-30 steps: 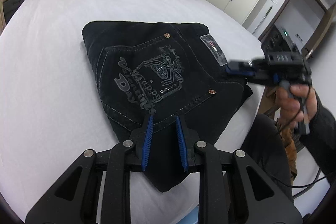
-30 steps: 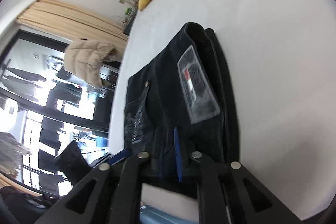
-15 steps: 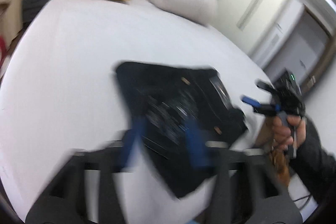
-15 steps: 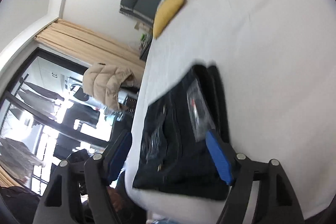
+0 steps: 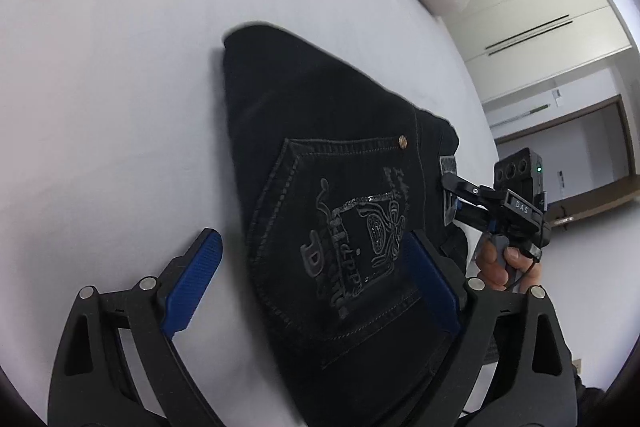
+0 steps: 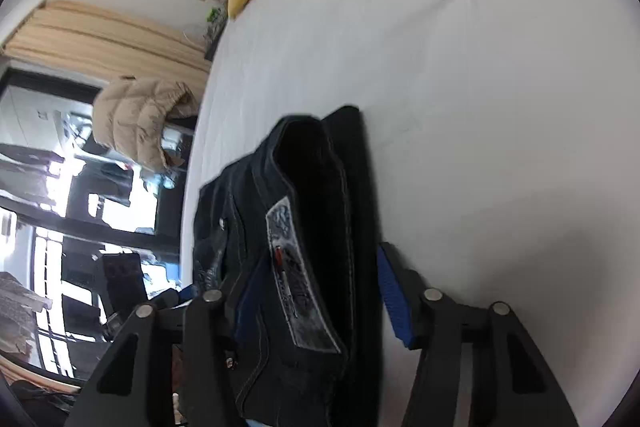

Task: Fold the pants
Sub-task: 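Press the folded jeans flat and open both tools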

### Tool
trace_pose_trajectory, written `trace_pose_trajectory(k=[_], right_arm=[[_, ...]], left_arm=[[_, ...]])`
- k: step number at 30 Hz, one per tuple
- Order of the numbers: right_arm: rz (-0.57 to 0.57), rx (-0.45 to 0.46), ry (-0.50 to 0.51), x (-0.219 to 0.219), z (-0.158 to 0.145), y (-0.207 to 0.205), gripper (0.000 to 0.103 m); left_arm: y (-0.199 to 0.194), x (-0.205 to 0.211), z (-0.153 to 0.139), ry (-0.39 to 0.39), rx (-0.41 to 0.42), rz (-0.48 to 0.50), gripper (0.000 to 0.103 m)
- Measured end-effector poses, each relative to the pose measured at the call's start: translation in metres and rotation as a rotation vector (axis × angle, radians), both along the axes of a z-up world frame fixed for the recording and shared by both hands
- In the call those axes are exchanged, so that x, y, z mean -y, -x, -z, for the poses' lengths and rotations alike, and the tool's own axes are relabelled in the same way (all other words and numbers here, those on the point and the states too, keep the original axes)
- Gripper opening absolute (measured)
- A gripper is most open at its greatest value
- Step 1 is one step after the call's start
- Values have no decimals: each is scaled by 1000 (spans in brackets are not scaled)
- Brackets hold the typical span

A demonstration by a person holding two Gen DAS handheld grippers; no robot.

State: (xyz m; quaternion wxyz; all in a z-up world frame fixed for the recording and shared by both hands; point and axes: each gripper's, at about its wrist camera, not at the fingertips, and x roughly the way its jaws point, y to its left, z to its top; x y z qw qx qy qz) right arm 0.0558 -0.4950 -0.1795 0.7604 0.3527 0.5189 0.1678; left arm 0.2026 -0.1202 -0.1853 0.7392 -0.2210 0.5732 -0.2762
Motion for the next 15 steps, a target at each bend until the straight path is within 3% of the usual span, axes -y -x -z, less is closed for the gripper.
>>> trace_pose_trajectory(k=[6,12,15], right_arm=[[-32,-43,73,-18,-3,-10,39],[-22,-21,192,-34,-25,-5,24],[-18,16,229,-44,-43,-4,21]], left_arm=[[-6,19,7,-74,-16,23,45],[-7,24,-2,-83,9,32,21],[-7,21,-12,-85,31,37,18]])
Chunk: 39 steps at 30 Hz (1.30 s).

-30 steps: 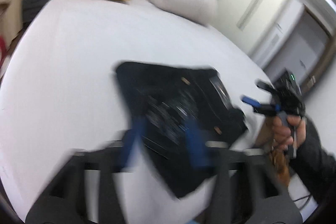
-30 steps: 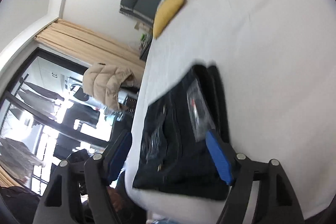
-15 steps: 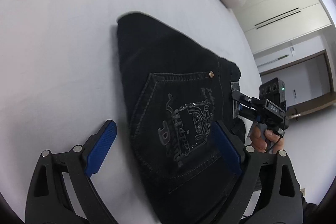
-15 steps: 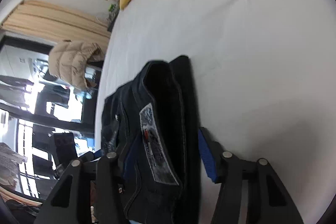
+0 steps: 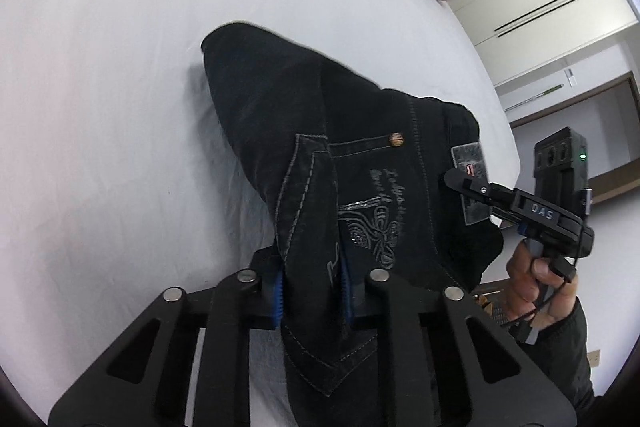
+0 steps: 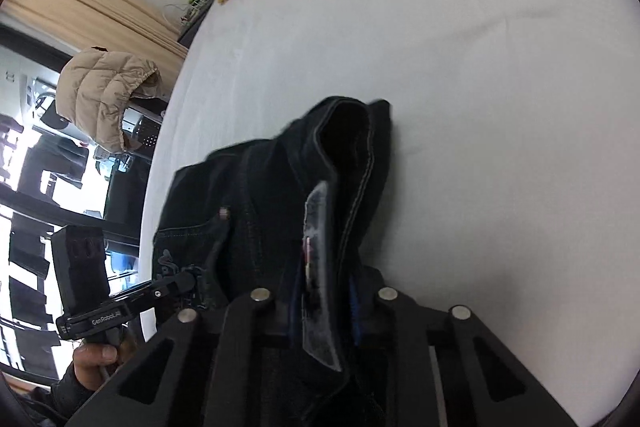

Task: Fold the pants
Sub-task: 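Press the folded jeans flat and open both tools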

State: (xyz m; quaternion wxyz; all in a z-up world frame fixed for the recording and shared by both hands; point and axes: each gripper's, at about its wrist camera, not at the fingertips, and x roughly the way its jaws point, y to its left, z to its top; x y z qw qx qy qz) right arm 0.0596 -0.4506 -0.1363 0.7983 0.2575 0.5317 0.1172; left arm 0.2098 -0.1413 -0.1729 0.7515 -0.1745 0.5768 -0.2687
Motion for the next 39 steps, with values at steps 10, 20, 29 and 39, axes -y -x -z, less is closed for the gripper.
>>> trace_pose_trajectory(k=[10,20,29,39], right_arm=[[-82,137,-15,-52,-54,-49,19],[-148,78,-78,-114,-23,-143,19],[-113,10,-99,-108,34,-160,27],[-63,72,-201,-97,49,-142,47]], left_arm=[[-19,-25,-38,-68,150,-49,17],[-33,-40,-36,-128,115,-122,17],[-29,-33,13,-137,98,-127,34],[-8,-53,11,-263,199,-182,58]])
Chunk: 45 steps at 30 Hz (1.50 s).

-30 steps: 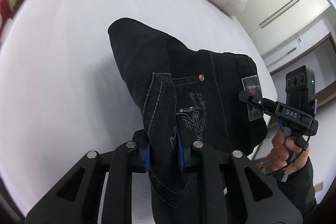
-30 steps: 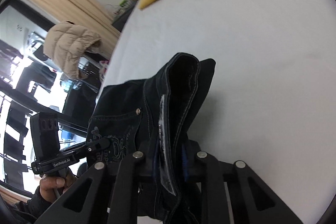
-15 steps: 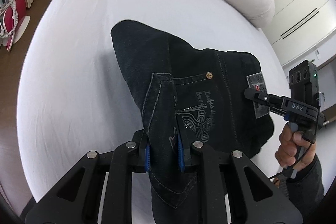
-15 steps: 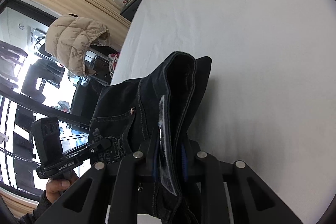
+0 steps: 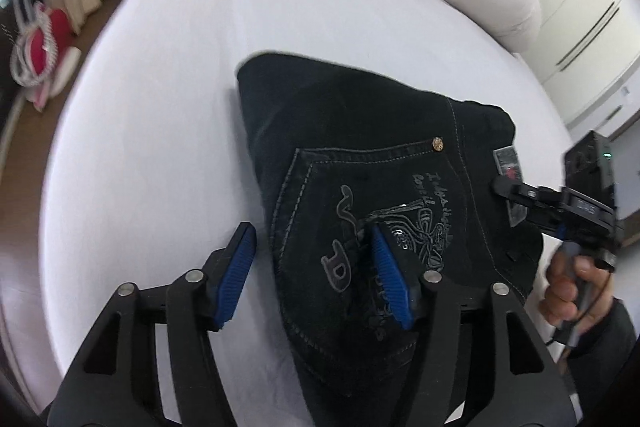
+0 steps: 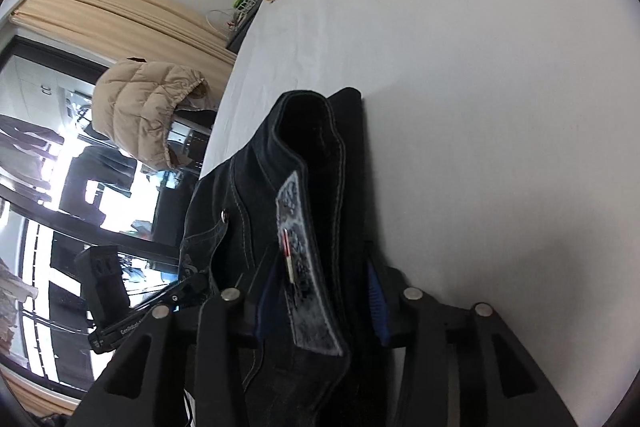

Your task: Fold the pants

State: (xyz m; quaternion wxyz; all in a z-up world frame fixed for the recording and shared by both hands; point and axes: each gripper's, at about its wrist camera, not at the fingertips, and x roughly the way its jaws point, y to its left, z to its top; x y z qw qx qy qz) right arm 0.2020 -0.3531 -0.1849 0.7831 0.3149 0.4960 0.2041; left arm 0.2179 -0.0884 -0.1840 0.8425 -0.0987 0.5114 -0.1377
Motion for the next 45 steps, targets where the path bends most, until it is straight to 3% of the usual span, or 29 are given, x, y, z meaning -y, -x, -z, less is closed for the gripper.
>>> trace_pose_trajectory(k=[3,12,17,20,23,26,28,31,35,40,45], right_arm=[[8,48,67,-2,-19,13,56],[56,218,146,-9,-91,66,57],[85,349,203,-27,-140,104,66],[135,473,248,-36,-181,139,78],[209,613,290,-37,-216,175,101],[306,761,350,-42,-249,217,103],[357,827,415,-47,-268,239,103],[421,904,492,-53,-288,267,103],[420,928,546,-62,-306,288,103],[392,776,619,-72,-302,290,103],[343,615,625,-78,-282,288,103]], left_arm=[[14,-5,-18,-51,66,-33,73],[83,-6,-89,-135,284,-103,96],[125,2,-141,-196,385,-134,101],[169,0,-181,-238,499,-188,101],[216,-1,-219,-229,634,-215,103],[258,0,-241,-241,720,-254,103],[280,4,-251,-306,760,-307,103],[299,9,-260,-382,728,-333,103],[311,4,-268,-347,627,-336,103],[313,11,-261,-346,507,-298,103],[312,23,-235,-288,377,-235,103]])
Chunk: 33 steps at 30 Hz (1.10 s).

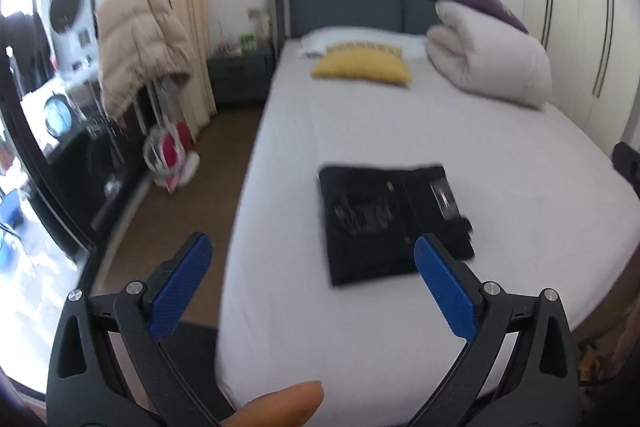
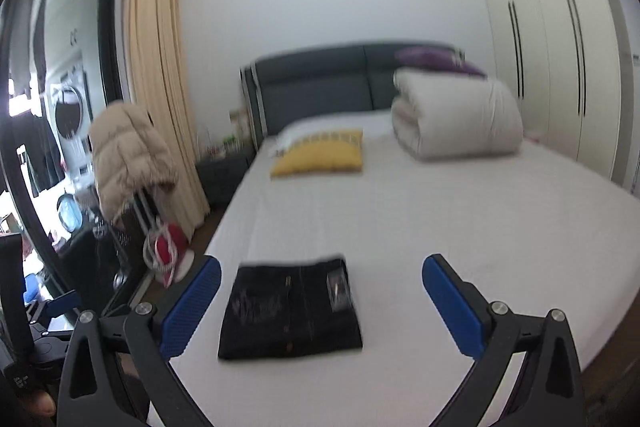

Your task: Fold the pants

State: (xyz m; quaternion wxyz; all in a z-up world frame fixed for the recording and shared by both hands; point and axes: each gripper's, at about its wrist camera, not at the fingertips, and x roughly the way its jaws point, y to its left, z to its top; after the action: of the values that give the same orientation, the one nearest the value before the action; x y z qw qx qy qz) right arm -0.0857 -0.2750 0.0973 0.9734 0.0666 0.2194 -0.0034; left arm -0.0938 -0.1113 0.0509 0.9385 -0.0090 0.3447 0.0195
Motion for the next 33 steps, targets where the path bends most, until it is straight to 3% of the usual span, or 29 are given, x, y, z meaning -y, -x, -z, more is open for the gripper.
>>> trace_pose_trajectory(k=[7,12,33], right_arm=[[1,-140,27,-10,31,-10,103],[3,-237,9,-11,51,-19,103],[-39,-307,39,-19,65,-32,103]], left_arm=[[-29,6,51,15,-141,10,103],[-53,3,77,33,-187,-6,103],[-68,1,96,43,-219,-12,103]])
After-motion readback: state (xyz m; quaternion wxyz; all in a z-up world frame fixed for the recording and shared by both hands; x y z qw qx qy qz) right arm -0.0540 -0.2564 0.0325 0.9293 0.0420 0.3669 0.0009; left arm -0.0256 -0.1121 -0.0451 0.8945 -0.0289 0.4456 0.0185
